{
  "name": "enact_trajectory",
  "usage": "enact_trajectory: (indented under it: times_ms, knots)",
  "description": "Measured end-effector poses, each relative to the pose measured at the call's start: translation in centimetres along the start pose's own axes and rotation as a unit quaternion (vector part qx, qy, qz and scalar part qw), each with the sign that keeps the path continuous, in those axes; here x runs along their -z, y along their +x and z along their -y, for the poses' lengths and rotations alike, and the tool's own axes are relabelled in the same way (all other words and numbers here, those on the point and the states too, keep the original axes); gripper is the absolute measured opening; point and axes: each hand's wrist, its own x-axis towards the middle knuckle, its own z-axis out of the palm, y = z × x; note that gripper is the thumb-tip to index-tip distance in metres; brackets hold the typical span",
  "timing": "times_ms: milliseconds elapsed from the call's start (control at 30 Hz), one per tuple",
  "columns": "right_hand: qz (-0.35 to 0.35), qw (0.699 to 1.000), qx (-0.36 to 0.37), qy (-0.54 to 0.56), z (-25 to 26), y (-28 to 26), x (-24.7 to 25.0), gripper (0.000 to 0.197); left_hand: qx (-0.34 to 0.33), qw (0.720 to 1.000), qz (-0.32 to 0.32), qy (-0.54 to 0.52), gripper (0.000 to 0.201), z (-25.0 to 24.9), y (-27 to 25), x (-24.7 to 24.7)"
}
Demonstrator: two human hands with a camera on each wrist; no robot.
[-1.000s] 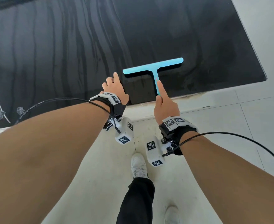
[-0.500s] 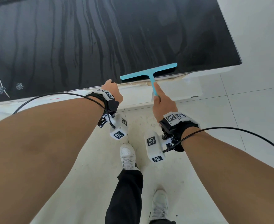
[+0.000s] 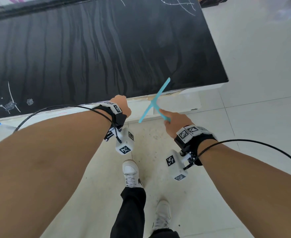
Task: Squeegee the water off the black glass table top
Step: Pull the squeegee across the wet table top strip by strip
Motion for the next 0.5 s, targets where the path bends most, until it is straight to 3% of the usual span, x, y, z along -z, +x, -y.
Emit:
enact_trajectory:
  times_ms: [233, 500]
  knots:
    - [-0.007, 0.996, 0.008, -0.088, 2.5, 0.8, 5.8, 0.056, -0.021, 0.999, 0.023, -0.008, 0.058, -1.9, 0.1, 4.7]
    - [0.018, 0.988, 0.006, -0.152, 8.3, 4.7, 13.4, 0.064, -0.044, 0.997, 0.061, -0.003, 0.057, -2.8, 3.9, 11.7]
